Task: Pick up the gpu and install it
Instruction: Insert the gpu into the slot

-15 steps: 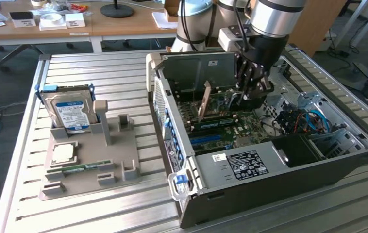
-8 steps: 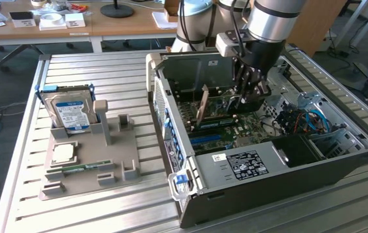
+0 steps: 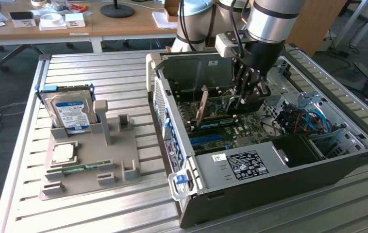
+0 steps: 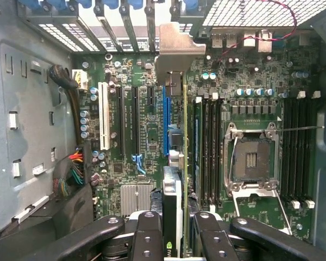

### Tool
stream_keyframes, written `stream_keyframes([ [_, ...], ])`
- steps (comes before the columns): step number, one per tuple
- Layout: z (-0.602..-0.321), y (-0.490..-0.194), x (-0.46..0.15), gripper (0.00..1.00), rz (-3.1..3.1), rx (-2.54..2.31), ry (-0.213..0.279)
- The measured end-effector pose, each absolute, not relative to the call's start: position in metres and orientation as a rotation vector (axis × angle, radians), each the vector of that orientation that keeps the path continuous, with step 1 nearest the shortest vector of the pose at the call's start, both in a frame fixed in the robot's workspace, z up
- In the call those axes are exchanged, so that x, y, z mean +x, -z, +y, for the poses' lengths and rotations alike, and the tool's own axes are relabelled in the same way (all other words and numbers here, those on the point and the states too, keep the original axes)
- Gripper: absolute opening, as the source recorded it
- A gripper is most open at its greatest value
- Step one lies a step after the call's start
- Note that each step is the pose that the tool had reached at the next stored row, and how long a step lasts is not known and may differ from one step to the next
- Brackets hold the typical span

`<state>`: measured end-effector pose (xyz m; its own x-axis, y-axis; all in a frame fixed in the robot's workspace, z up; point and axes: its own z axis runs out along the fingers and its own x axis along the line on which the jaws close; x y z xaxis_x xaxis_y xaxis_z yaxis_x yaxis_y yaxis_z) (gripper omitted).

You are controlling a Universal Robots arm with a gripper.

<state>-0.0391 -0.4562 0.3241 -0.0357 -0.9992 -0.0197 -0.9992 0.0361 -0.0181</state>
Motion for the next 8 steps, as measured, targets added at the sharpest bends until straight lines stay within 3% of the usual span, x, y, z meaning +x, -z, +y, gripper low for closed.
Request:
stream_keyframes([
  [8, -0.4562, -0.3213, -0.0398, 0.27, 2.242, -2.162, -0.001],
])
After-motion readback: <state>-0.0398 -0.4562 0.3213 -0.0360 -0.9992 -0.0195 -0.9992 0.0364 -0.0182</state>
